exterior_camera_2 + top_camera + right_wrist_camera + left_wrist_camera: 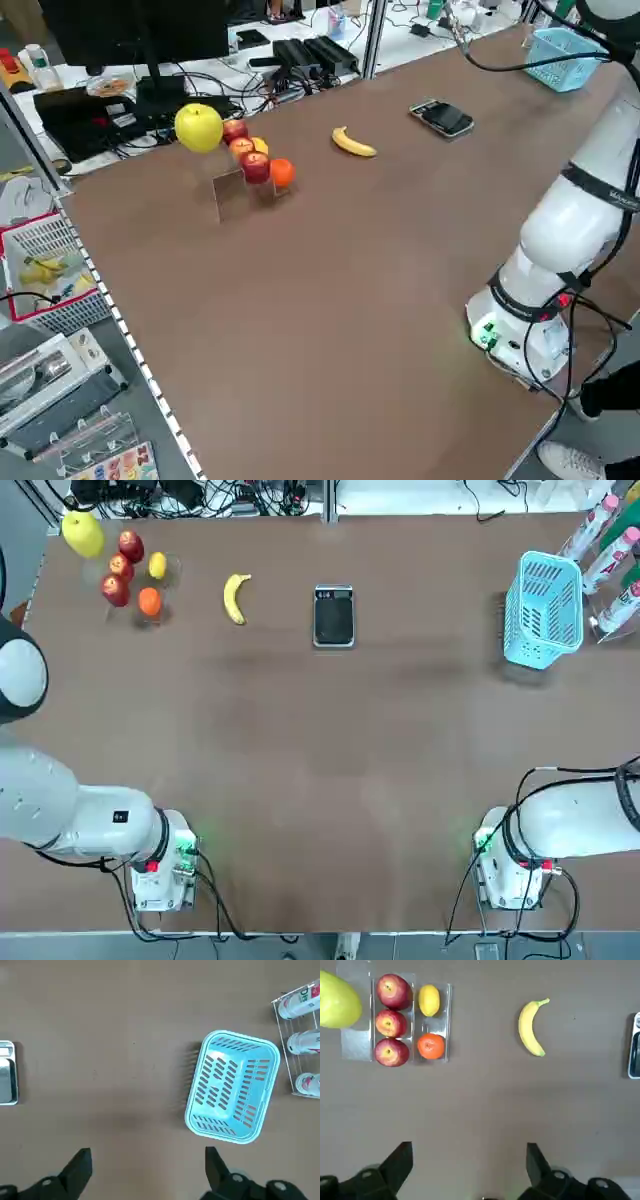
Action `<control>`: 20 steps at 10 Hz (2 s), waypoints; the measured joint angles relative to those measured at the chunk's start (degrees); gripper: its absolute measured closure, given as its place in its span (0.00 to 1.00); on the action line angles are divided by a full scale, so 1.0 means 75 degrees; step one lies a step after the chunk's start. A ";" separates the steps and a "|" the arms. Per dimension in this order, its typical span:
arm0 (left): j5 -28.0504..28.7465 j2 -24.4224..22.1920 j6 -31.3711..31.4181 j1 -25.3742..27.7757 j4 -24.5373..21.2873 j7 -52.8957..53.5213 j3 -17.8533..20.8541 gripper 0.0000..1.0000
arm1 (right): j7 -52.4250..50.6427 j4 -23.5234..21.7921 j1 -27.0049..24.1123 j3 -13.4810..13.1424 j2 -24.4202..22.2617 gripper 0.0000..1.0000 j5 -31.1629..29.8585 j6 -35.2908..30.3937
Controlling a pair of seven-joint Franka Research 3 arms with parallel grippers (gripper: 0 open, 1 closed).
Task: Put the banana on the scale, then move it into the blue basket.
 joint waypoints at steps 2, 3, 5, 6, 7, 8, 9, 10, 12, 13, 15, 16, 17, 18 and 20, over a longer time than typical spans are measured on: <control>0.0000 -0.0001 0.0000 -0.0014 0.0002 -0.0003 -0.0012 0.00 | 0.0000 0.0000 -0.0034 -0.0001 0.0000 0.00 0.0000 0.0083; 0.0000 0.0003 0.0000 -0.0025 -0.0001 -0.0005 -0.0017 0.00 | 0.0000 0.0000 -0.0045 -0.0004 0.0000 0.00 0.0000 0.0090; -0.0076 0.0202 0.0004 -0.0092 -0.0049 -0.0107 -0.0034 0.00 | 0.0000 -0.0001 -0.0070 -0.0009 0.0000 0.00 0.0000 0.0087; -0.0152 0.0466 0.0059 -0.0120 -0.0063 -0.0369 -0.0053 0.00 | 0.0000 -0.0001 -0.0072 -0.0009 0.0000 0.00 0.0000 0.0088; -0.0169 0.0786 0.0197 -0.0133 -0.0078 -0.0613 -0.0096 0.00 | 0.0000 -0.0002 -0.0074 -0.0010 0.0000 0.00 0.0000 0.0090; -0.0170 0.1127 0.0304 -0.0174 -0.0101 -0.0896 -0.0192 0.00 | 0.0000 -0.0002 -0.0078 -0.0011 0.0000 0.00 0.0000 0.0109; -0.0159 0.1450 0.0405 -0.0299 -0.0143 -0.1304 -0.0288 0.00 | 0.0000 -0.0002 -0.0084 -0.0012 0.0000 0.00 0.0000 0.0153; -0.0122 0.1737 0.0707 -0.0443 -0.0235 -0.1597 -0.0333 0.00 | 0.0000 -0.0001 -0.0100 -0.0013 0.0000 0.00 0.0000 0.0182; -0.0093 0.2022 0.2123 -0.0587 -0.0950 -0.1904 -0.0367 0.00 | 0.0000 -0.0003 -0.0118 -0.0013 0.0007 0.00 0.0000 0.0217; -0.0092 0.2049 0.3085 -0.0572 -0.1580 -0.2065 -0.0419 0.00 | 0.0000 -0.0005 -0.0119 -0.0013 0.0021 0.00 0.0000 0.0220; -0.0092 0.2167 0.4801 -0.0582 -0.2672 -0.2248 -0.0572 0.00 | 0.0000 -0.0006 -0.0129 -0.0013 0.0031 0.00 0.0000 0.0243; -0.0091 0.2389 0.5418 -0.0639 -0.2912 -0.2374 -0.0604 0.00 | 0.0000 -0.0007 -0.0136 -0.0013 0.0034 0.00 0.0000 0.0255; 0.0101 0.2733 0.5898 -0.0796 -0.3016 -0.2653 -0.0609 0.01 | 0.0000 -0.0009 -0.0137 -0.0011 0.0040 0.00 0.0000 0.0263; 0.0440 0.3130 0.6249 -0.0947 -0.3030 -0.3043 -0.0621 0.02 | 0.0000 -0.0010 -0.0136 -0.0009 0.0046 0.00 0.0000 0.0280; 0.0683 0.3791 0.7033 -0.1014 -0.3018 -0.3543 -0.0626 0.05 | 0.0000 -0.0012 -0.0136 -0.0007 0.0061 0.00 0.0000 0.0362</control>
